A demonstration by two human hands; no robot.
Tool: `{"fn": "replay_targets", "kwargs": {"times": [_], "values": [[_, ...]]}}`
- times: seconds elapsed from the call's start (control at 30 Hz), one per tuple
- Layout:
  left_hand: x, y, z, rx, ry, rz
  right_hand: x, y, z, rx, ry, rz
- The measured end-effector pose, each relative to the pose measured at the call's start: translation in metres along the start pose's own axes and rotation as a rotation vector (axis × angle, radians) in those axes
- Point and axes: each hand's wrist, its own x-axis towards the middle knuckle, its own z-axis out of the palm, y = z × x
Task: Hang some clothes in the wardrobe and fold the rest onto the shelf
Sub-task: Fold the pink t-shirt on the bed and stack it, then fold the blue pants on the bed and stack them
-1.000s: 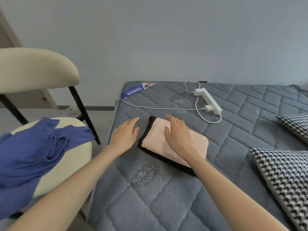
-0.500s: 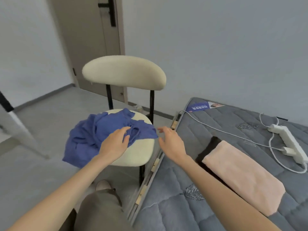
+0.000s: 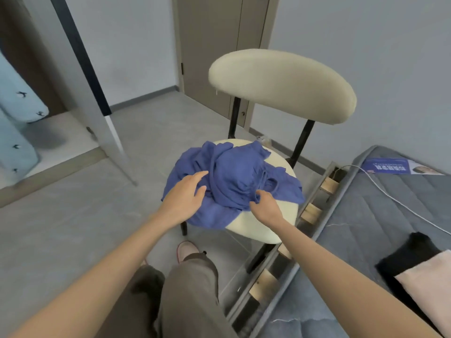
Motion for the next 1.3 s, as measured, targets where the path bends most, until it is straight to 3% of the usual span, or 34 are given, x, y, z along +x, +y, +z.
{"fn": "replay_targets", "kwargs": {"times": [0.33, 0.63, 0.83, 1.0, 1.13, 1.3], "values": [[0.015, -0.017, 0.011, -0.102, -0.031, -0.007, 0.027, 0.015, 0.018, 0.099, 0.041, 0.118], [0.001, 0.016, -0.013, -0.113, -0.010, 0.056, -0.003, -0.049, -0.047, 0.091, 0.215, -0.292], [-0.014, 0.044, -0.061, -0.085, 0.093, 0.160, -0.044, -0.112, -0.099, 0.002, 0.310, -0.587], [-0.036, 0.068, -0.111, -0.123, 0.175, 0.199, -0.101, -0.172, -0.137, 0.080, 0.364, -0.797], [-0.055, 0.088, -0.148, -0.210, 0.199, 0.245, -0.142, -0.220, -0.157, 0.193, 0.320, -0.871], [-0.093, 0.112, -0.196, -0.346, 0.204, 0.321, -0.199, -0.286, -0.170, 0.371, 0.142, -0.982]]}}
